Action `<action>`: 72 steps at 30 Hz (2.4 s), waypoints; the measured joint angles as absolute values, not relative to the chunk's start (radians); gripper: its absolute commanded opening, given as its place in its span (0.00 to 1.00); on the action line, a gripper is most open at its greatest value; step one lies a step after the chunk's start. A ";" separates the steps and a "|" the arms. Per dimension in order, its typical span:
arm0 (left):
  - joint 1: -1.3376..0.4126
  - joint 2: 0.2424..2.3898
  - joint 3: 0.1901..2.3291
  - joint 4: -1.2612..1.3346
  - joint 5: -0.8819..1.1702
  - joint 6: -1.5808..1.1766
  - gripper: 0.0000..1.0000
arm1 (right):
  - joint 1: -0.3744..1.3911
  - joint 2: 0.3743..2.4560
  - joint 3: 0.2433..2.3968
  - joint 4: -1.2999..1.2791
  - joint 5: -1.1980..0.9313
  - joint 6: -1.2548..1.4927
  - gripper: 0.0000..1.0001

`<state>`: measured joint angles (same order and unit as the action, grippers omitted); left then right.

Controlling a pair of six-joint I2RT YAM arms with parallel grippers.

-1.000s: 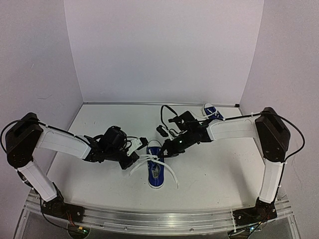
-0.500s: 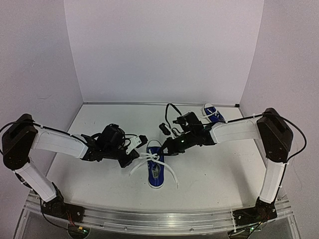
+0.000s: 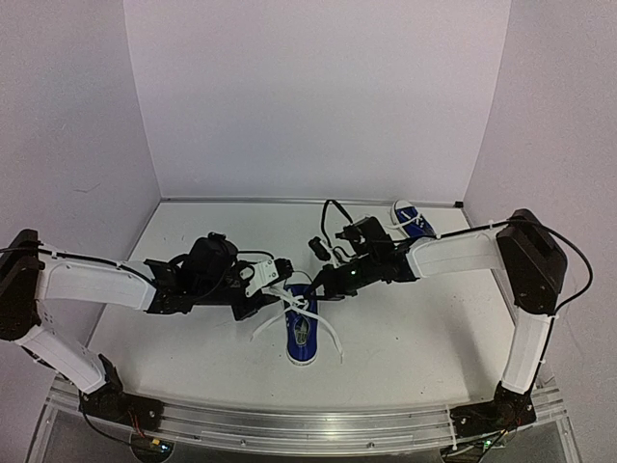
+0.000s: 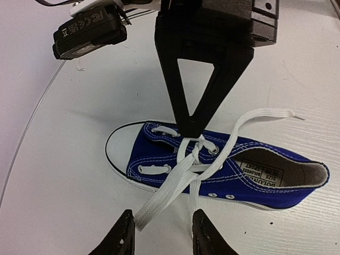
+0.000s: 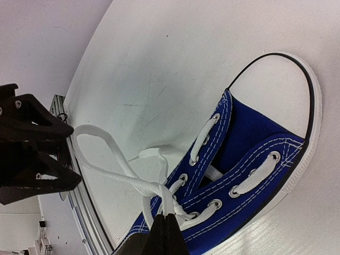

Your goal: Tie the shoes

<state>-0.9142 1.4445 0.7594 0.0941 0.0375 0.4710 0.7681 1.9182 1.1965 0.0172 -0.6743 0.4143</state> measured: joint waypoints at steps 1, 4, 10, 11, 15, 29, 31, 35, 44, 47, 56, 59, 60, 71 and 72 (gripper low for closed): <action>-0.919 1.453 0.765 0.094 0.030 0.478 0.44 | 0.768 1.918 1.196 0.018 -0.674 0.416 0.00; -0.920 1.470 0.771 0.096 -0.007 0.491 0.46 | 0.768 1.918 1.195 0.022 -0.674 0.419 0.00; -0.891 1.453 0.733 0.121 -0.079 0.442 0.45 | 0.765 1.918 1.195 0.024 -0.675 0.421 0.00; -0.882 1.446 0.715 0.122 -0.096 0.428 0.44 | 0.764 1.918 1.195 0.024 -0.675 0.421 0.00; -0.857 1.442 0.677 0.099 -0.166 0.384 0.46 | 0.762 1.918 1.195 0.027 -0.677 0.421 0.00; -0.872 1.349 0.704 0.113 0.058 0.517 0.30 | 0.762 1.918 1.188 0.043 -0.690 0.439 0.00; -0.880 1.393 0.751 0.105 0.086 0.560 0.30 | 0.762 1.918 1.188 0.045 -0.692 0.445 0.00; -0.904 1.482 0.838 0.071 0.115 0.646 0.29 | 0.762 1.918 1.188 0.049 -0.693 0.453 0.00; -0.967 1.641 0.948 -0.038 0.111 0.778 0.20 | 0.762 1.918 1.188 0.052 -0.694 0.462 0.00; -0.973 1.671 0.957 -0.072 0.102 0.805 0.18 | 0.762 1.918 1.188 0.052 -0.697 0.463 0.00; -0.973 1.692 0.978 -0.108 0.070 0.829 0.07 | 0.762 1.918 1.188 0.052 -0.701 0.465 0.00; -0.973 1.693 0.991 -0.108 0.058 0.834 0.07 | 0.762 1.918 1.188 0.052 -0.703 0.465 0.00; -0.973 1.693 0.994 -0.106 0.054 0.835 0.09 | 0.762 1.918 1.188 0.052 -0.704 0.465 0.00; -0.983 1.694 0.996 -0.103 0.022 0.839 0.16 | 0.762 1.918 1.188 0.052 -0.710 0.466 0.00; -0.983 1.694 0.996 -0.102 0.022 0.839 0.16 | 0.762 1.918 1.188 0.052 -0.711 0.465 0.00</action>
<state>-0.9829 1.6939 0.9958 -0.1019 0.0219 0.8391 0.7616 1.9182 1.1877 0.0521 -0.7105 0.4655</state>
